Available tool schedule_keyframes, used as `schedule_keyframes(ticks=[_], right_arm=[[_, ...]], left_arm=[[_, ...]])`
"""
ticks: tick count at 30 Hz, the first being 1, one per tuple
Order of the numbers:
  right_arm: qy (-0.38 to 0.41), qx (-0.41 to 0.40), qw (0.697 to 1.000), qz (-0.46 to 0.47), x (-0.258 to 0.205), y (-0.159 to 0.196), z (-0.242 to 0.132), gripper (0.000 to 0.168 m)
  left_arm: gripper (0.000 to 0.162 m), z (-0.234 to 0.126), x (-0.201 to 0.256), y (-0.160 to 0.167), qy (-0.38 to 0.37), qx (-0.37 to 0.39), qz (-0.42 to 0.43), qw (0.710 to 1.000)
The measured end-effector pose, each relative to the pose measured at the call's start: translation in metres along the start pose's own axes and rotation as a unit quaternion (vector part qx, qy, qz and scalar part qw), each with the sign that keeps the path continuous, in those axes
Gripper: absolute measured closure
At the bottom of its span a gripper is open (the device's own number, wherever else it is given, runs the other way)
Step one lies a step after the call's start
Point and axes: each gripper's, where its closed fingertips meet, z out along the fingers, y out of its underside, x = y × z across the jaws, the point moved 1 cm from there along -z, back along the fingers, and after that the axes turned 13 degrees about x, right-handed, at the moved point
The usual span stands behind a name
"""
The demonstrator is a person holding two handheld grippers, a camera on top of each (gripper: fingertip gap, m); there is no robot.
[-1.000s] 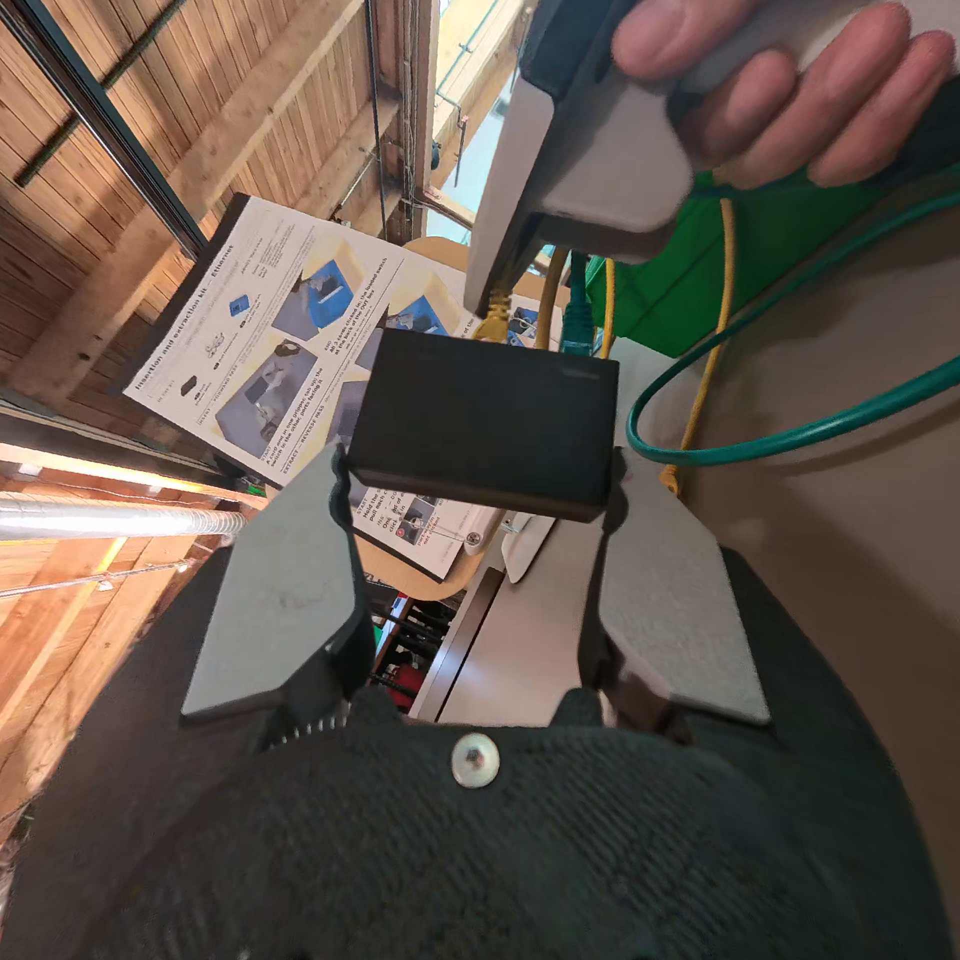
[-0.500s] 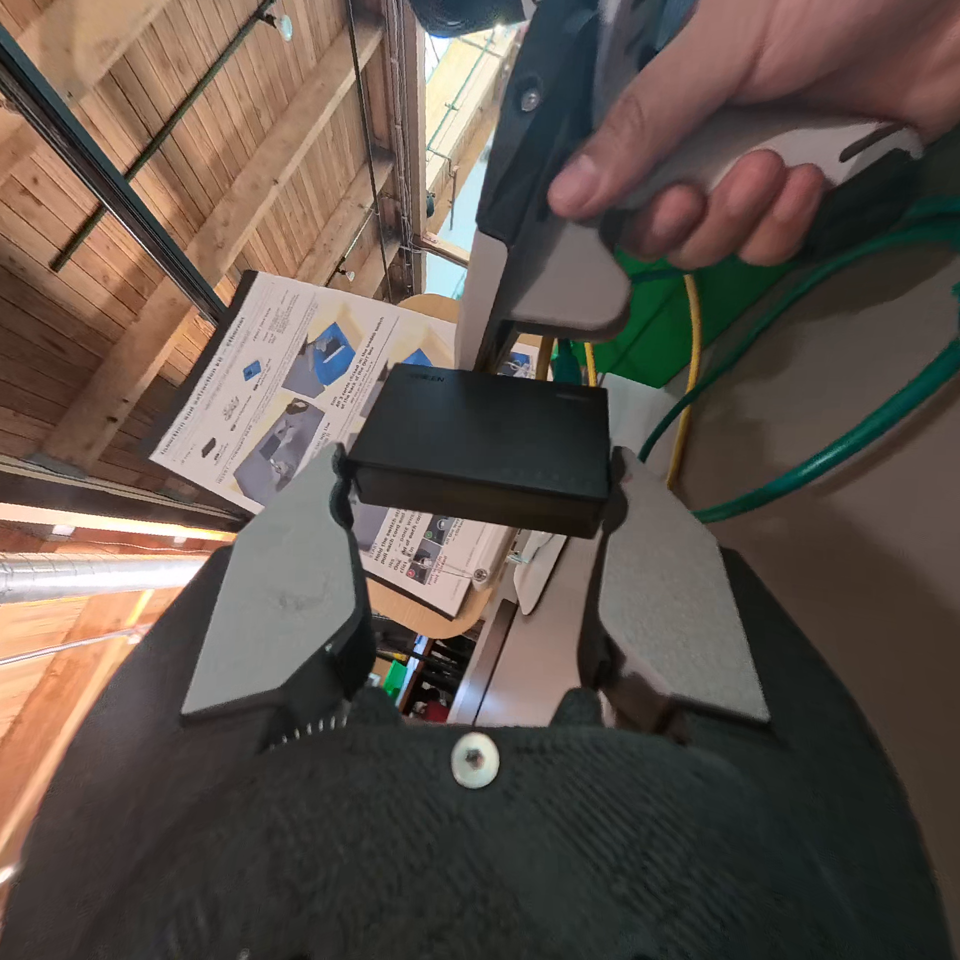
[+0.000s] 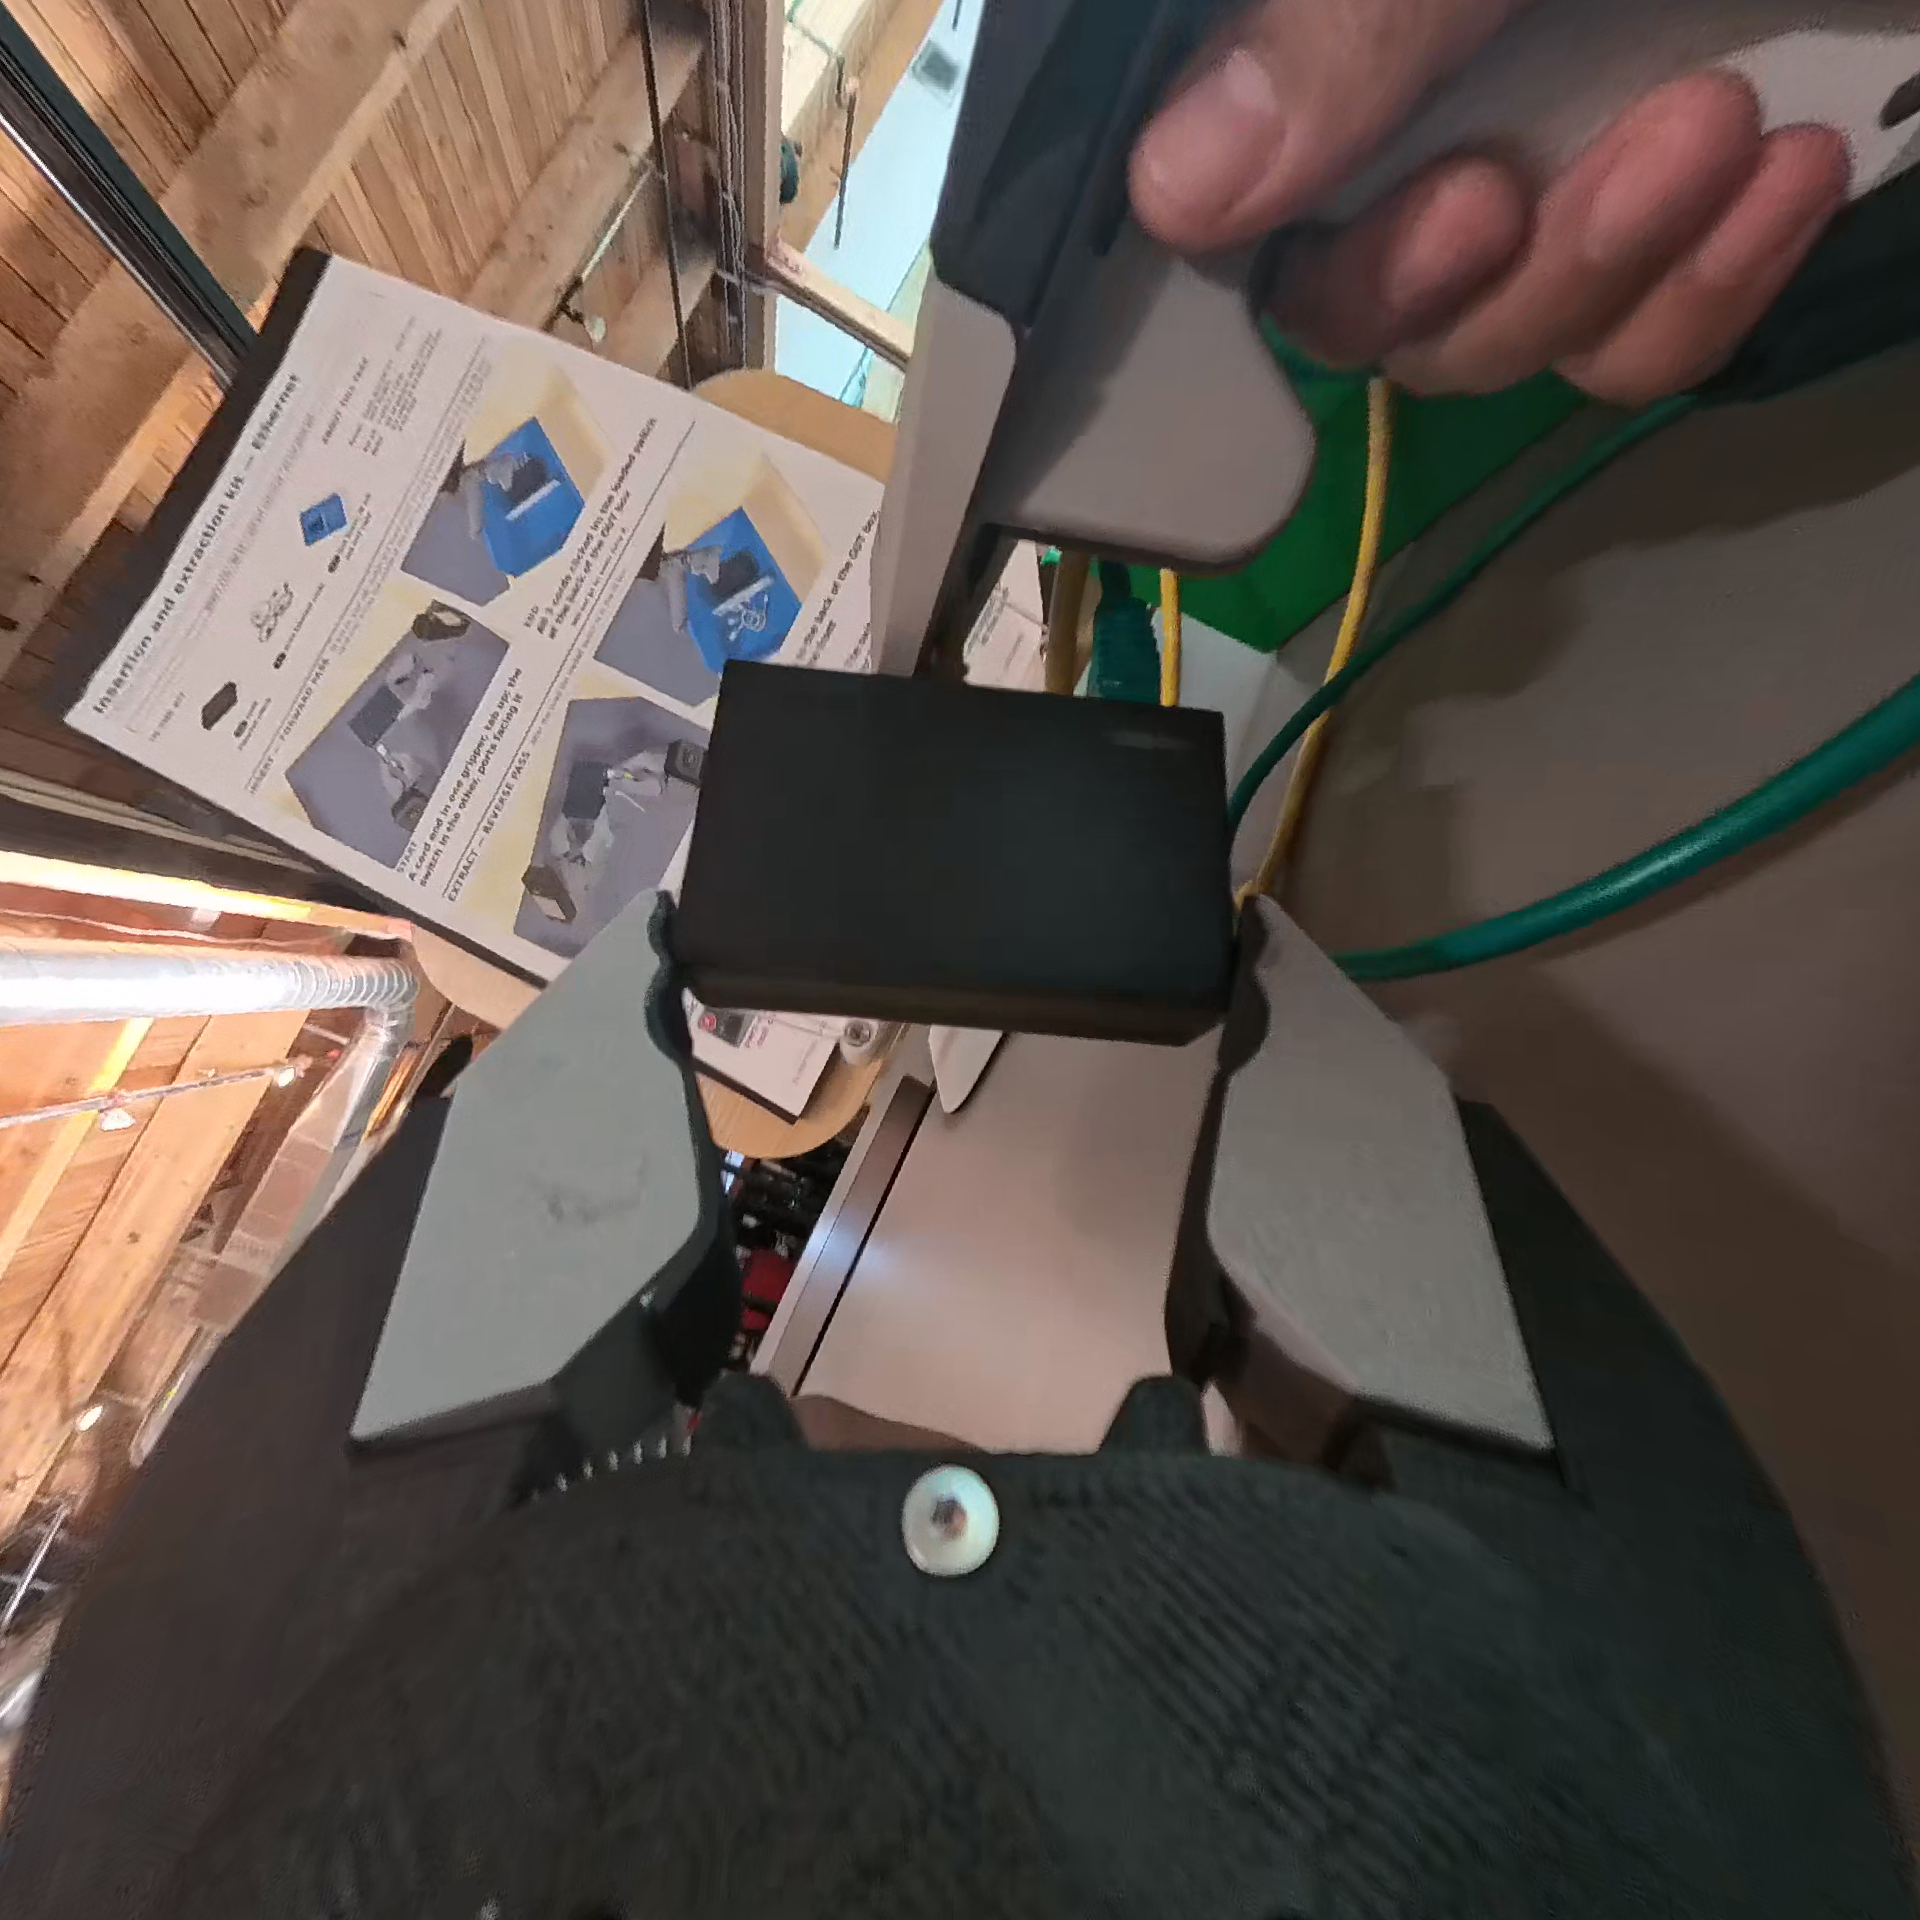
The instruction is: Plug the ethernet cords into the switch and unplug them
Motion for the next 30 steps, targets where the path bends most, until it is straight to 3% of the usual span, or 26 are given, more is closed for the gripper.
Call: schedule_keyframes(ticks=[6,12,19,30], right_arm=[[-0.008,-0.012,1.0,-0.01,-0.006,0.006,0.003,0.165],[0.014,-0.027,0.999,-0.03,-0.001,0.015,0.006,0.165],[0.006,0.027,0.999,-0.034,-0.002,-0.01,-0.002,0.166],[-0.103,0.09,0.99,0.015,-0.026,-0.041,-0.022,0.166]], left_arm=[[0.048,0.005,0.011,0.022,0.024,-0.067,-0.012,0.997],[0.05,0.006,0.019,0.027,0.05,-0.076,-0.023,0.996],[0.05,0.004,0.011,0.02,0.039,-0.043,-0.014,0.998],[0.05,-0.002,-0.007,0.003,-0.001,0.014,0.019,1.0]])
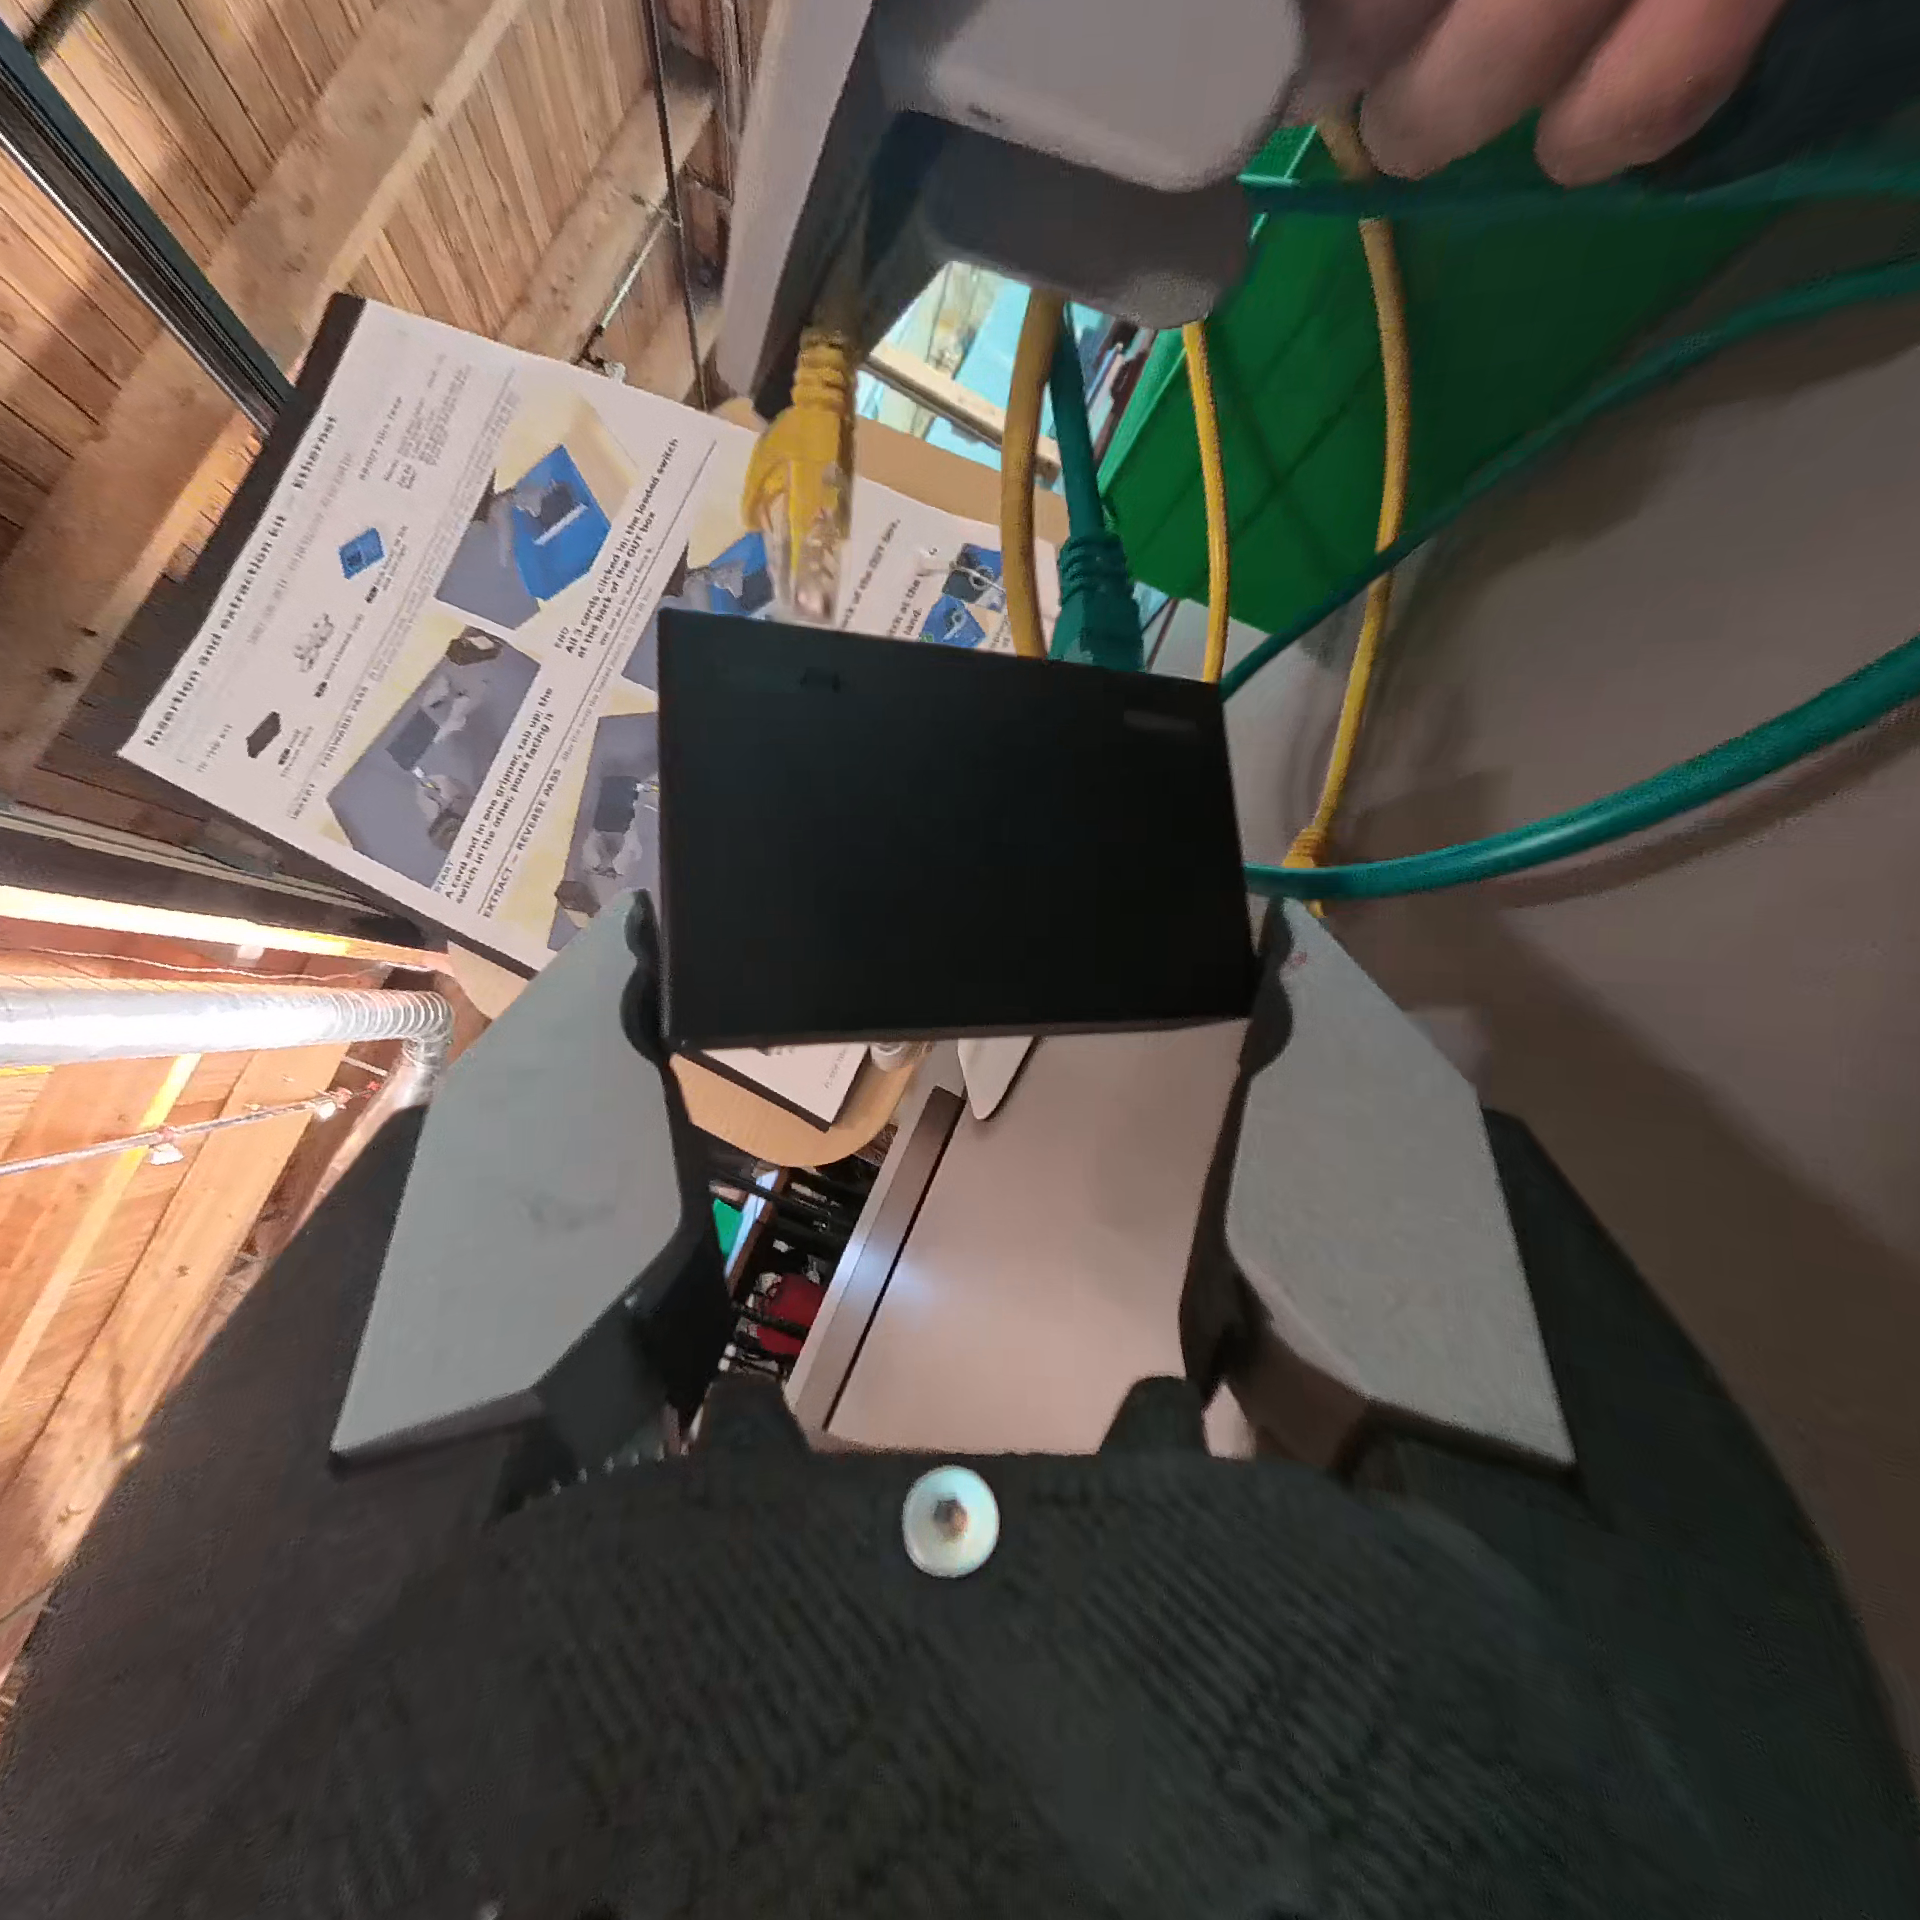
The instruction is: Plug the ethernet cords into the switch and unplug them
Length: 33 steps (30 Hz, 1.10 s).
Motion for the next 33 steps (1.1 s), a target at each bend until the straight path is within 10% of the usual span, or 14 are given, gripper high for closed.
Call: schedule_keyframes(ticks=[33], right_arm=[[-0.006,-0.003,0.973,0.23,0.0,0.007,0.004,0.167]], left_arm=[[0.051,0.003,-0.028,0.006,-0.103,-0.06,0.198,0.973]])
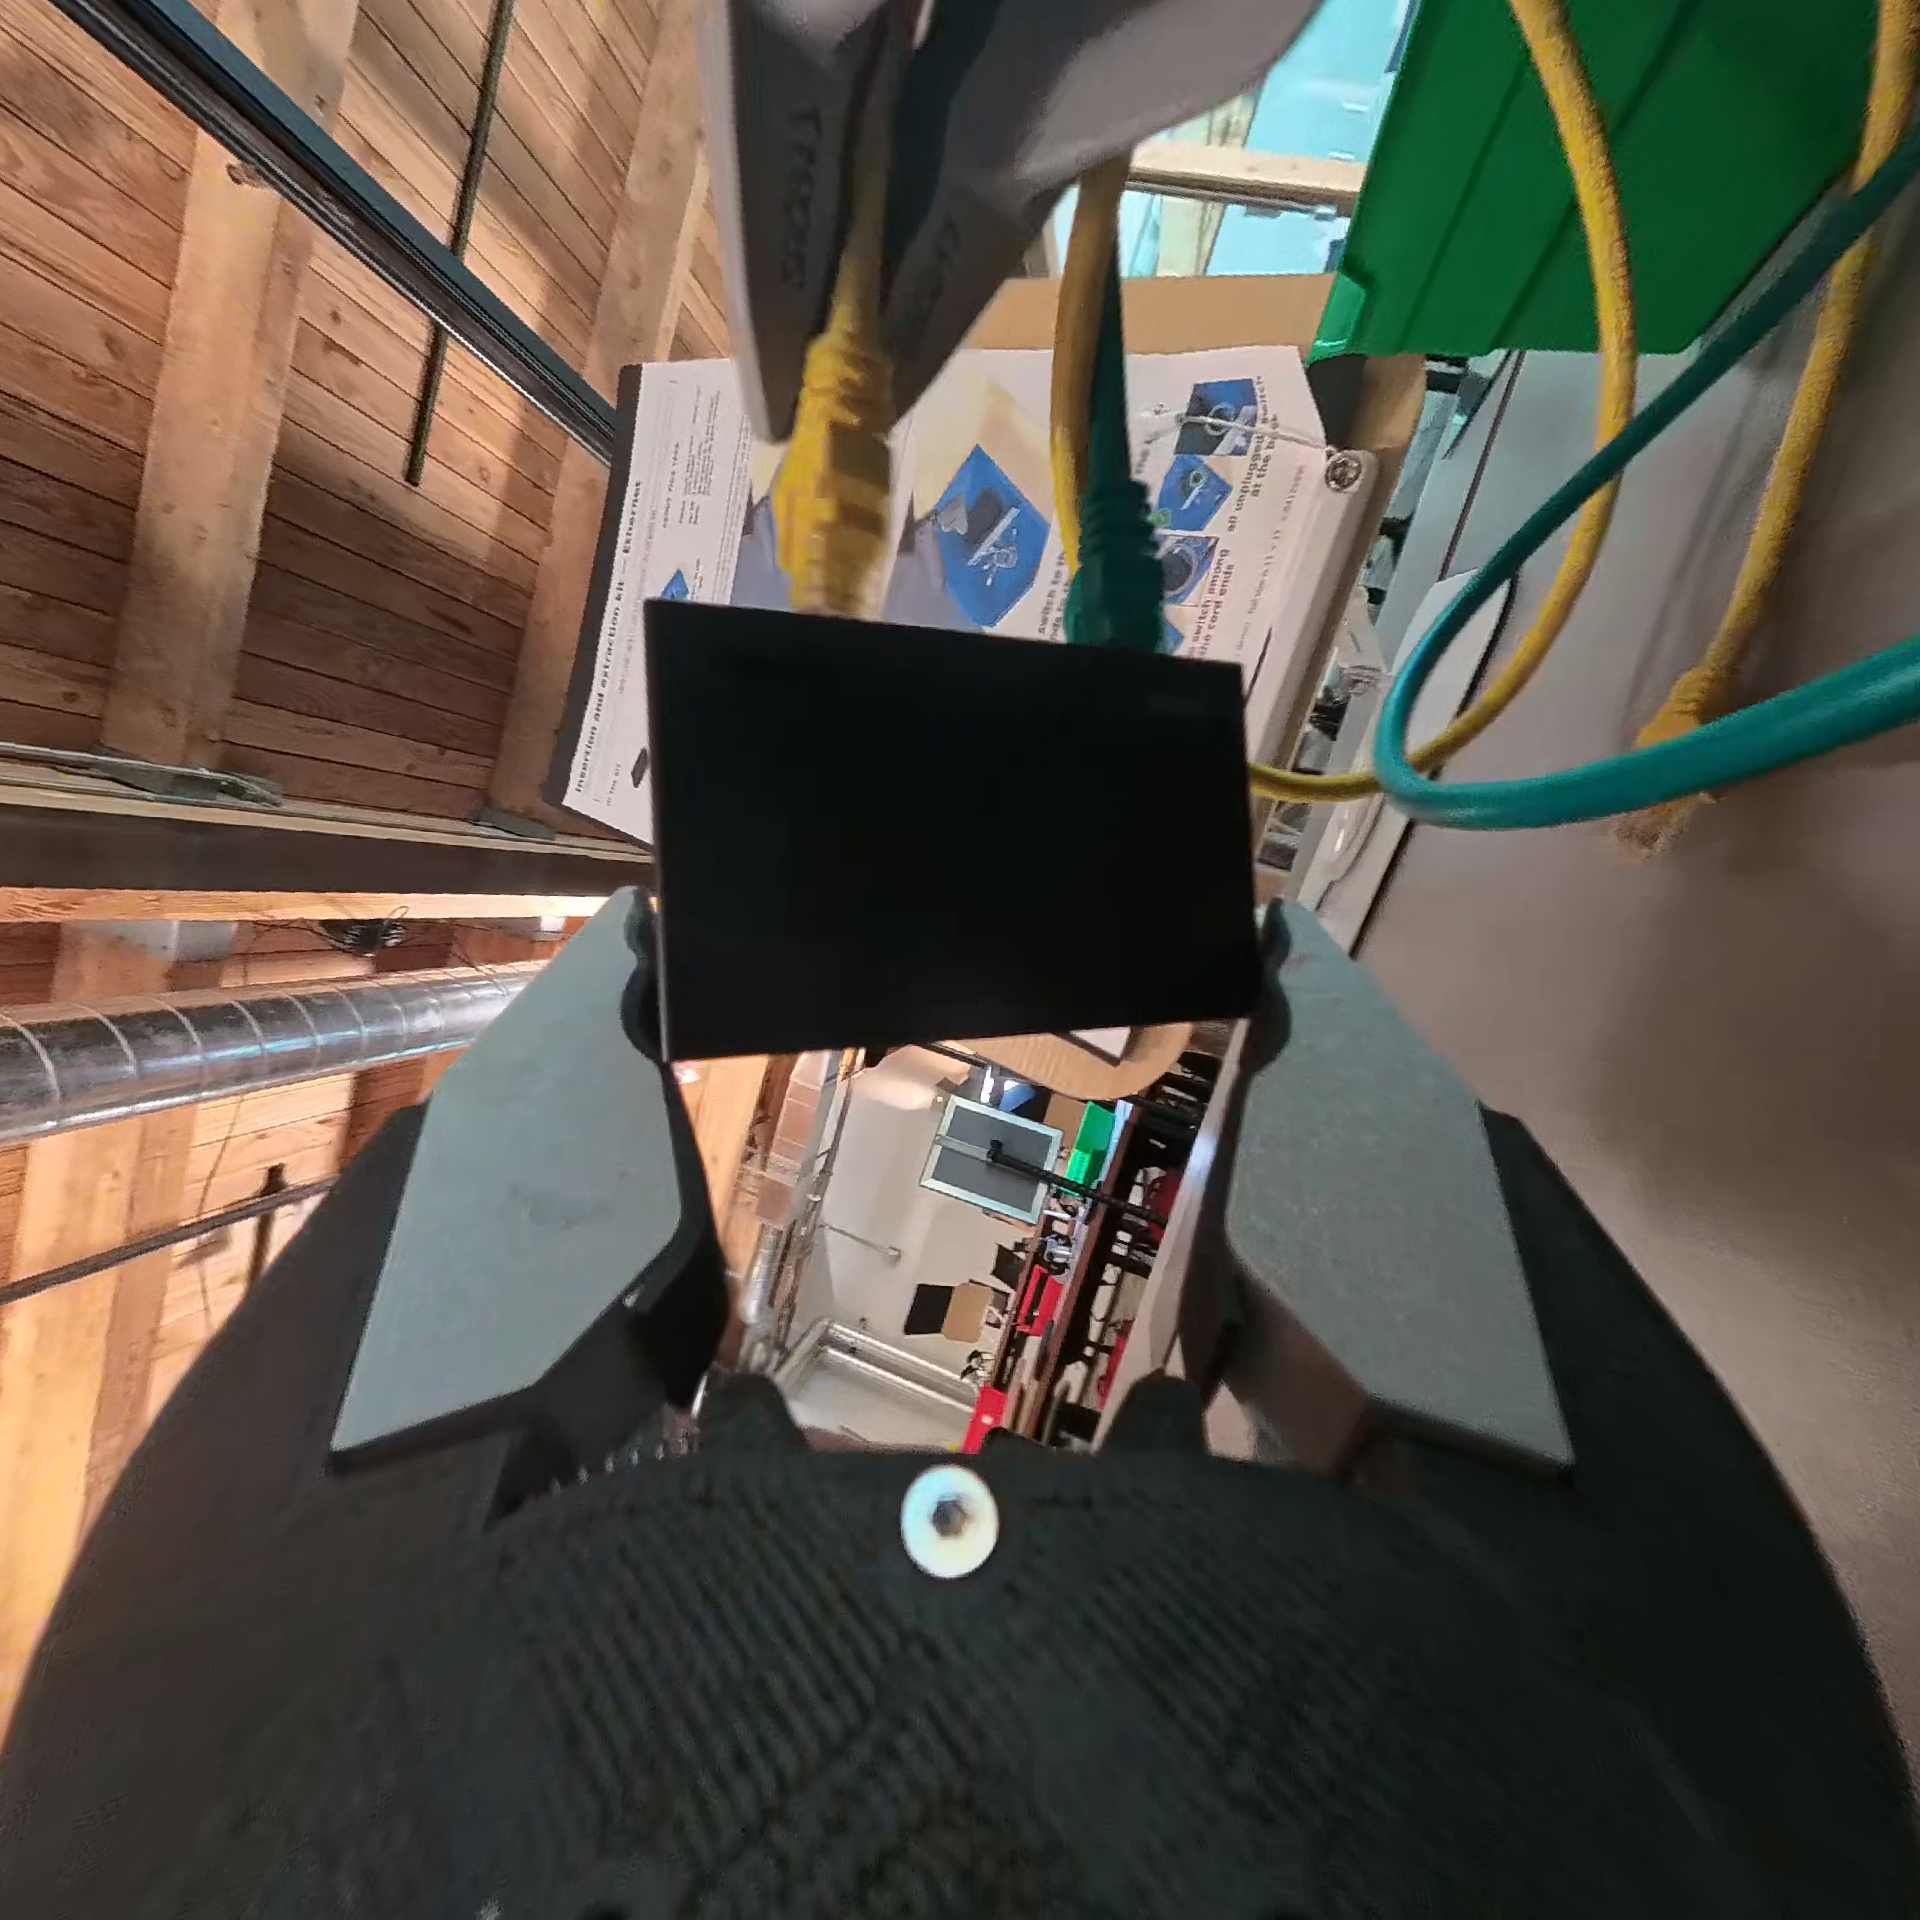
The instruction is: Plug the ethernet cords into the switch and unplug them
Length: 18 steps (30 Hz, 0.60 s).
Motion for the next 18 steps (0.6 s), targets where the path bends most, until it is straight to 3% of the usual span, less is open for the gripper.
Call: schedule_keyframes(ticks=[18], right_arm=[[0.024,0.004,0.997,0.067,0.0017,0.001,-0.0006,0.166]], left_arm=[[0.051,0.0013,0.0,0.004,-0.012,-0.016,0.053,0.998]])
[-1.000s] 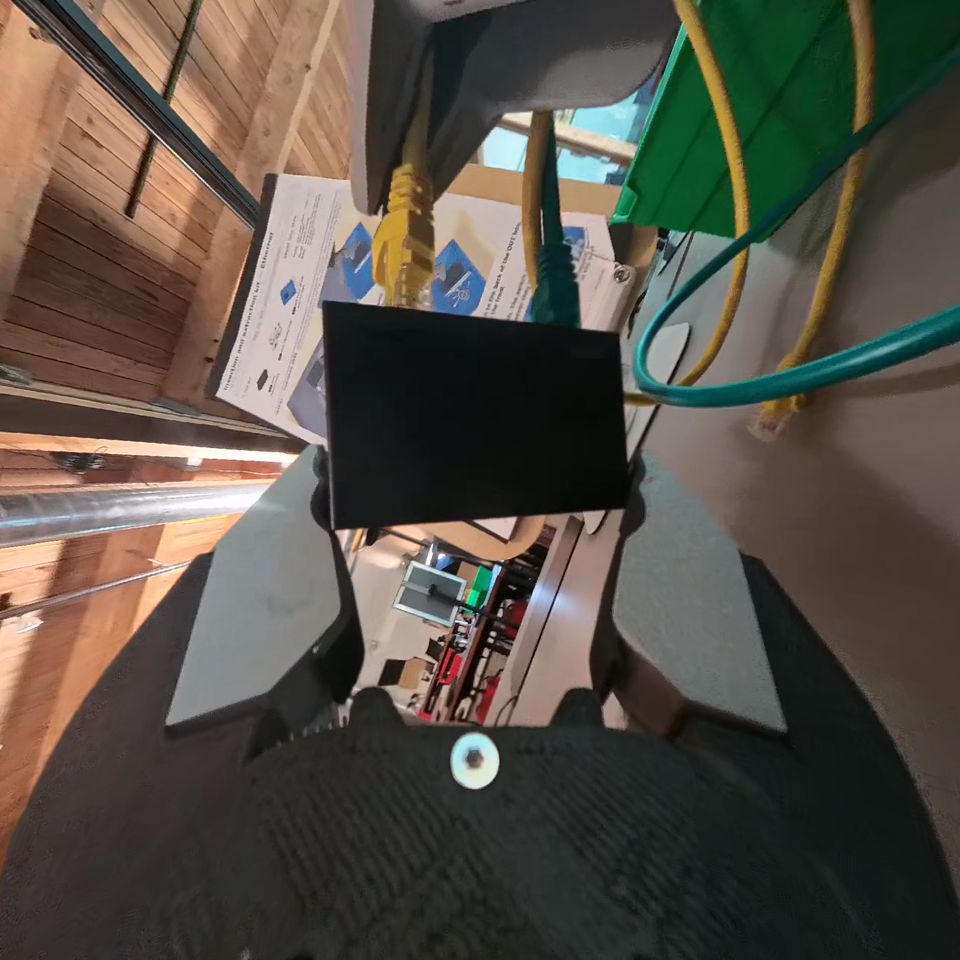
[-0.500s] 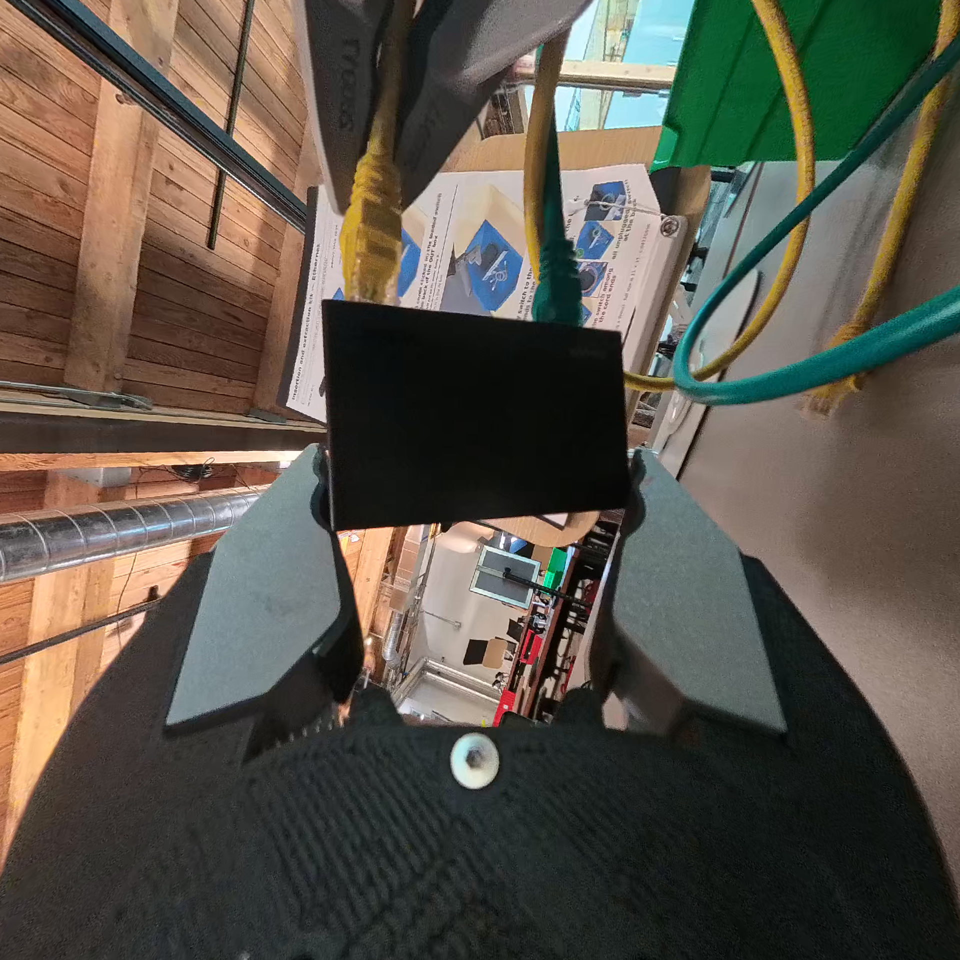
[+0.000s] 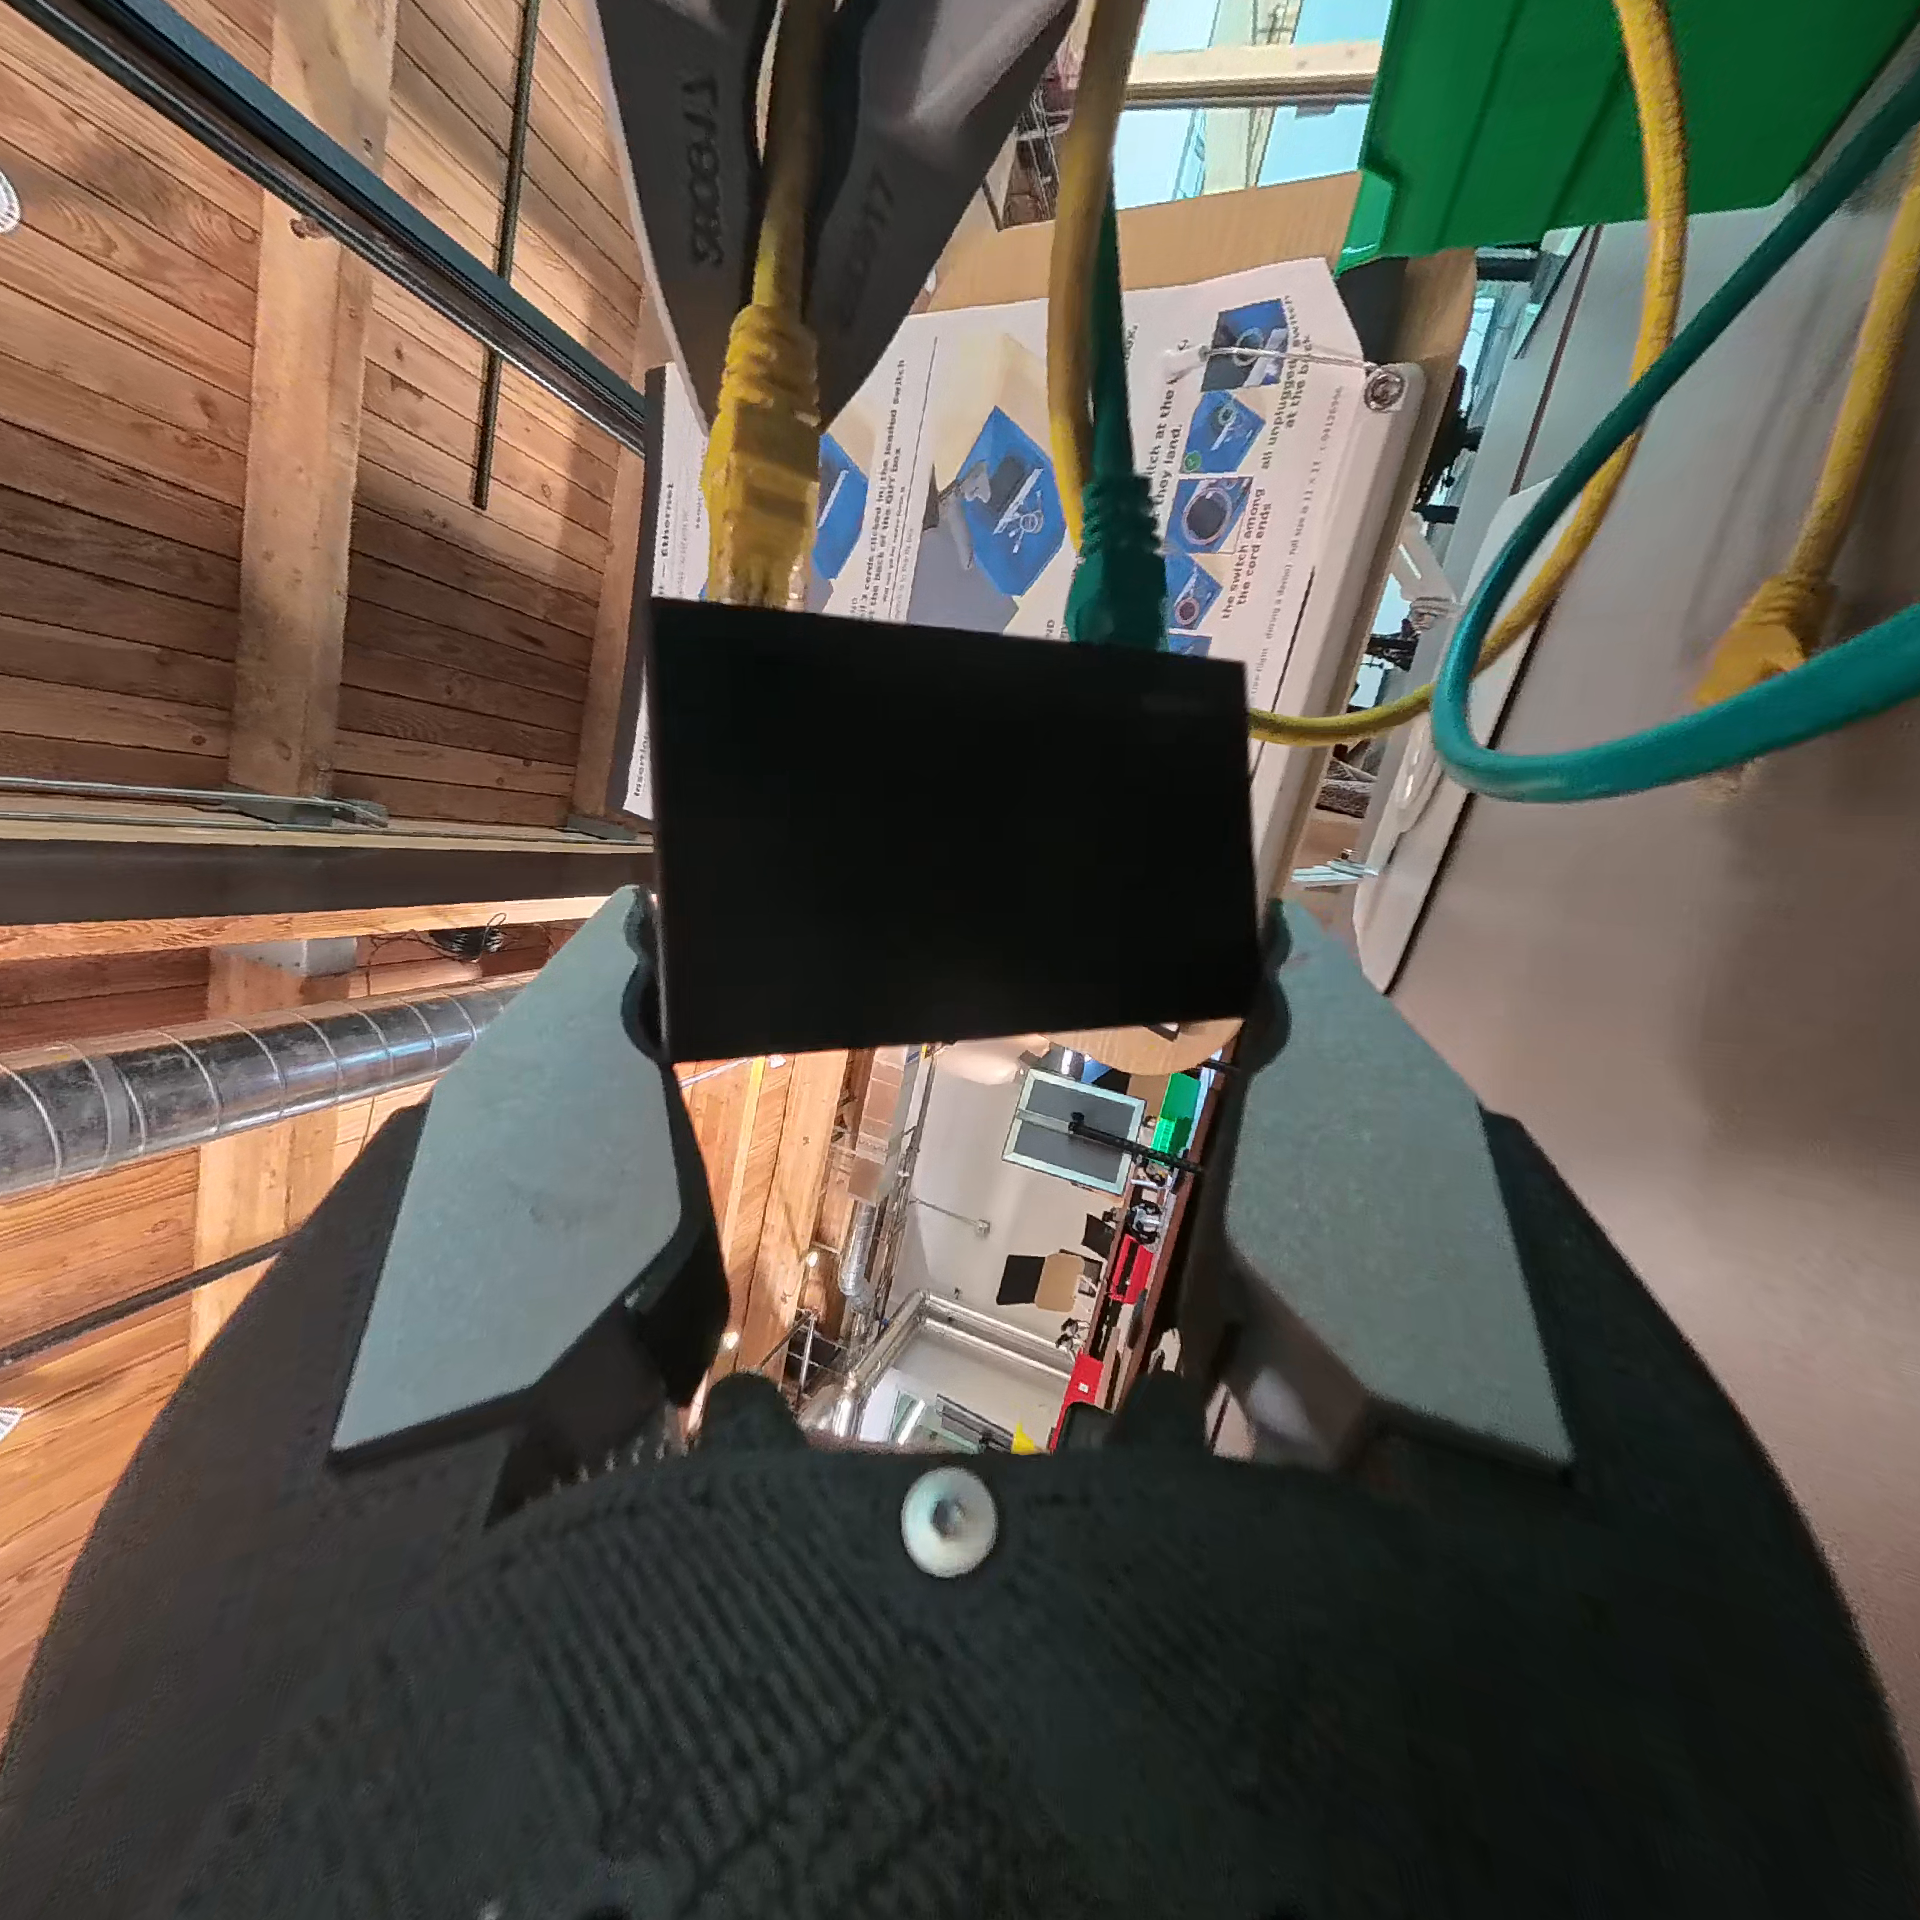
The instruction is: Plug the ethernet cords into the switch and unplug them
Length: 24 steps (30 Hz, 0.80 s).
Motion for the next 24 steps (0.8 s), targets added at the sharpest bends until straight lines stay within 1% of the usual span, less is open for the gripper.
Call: schedule_keyframes(ticks=[4,7,24], right_arm=[[0.021,0.018,0.999,-0.015,0.003,-0.0008,-0.0003,0.167],[0.029,0.025,0.999,-0.004,0.0059,-0.0005,-0.0006,0.167],[0.032,0.023,0.999,-0.011,0.0077,-0.0001,-0.0014,0.167]], left_arm=[[0.051,0.0005,0.0022,0.0015,0.003,-0.007,0.012,1.0],[0.051,0.0006,0.0028,0.0026,0.004,-0.01,0.02,1.0],[0.051,-0.0004,0.0024,0.0019,0.003,-0.009,0.017,1.0]])
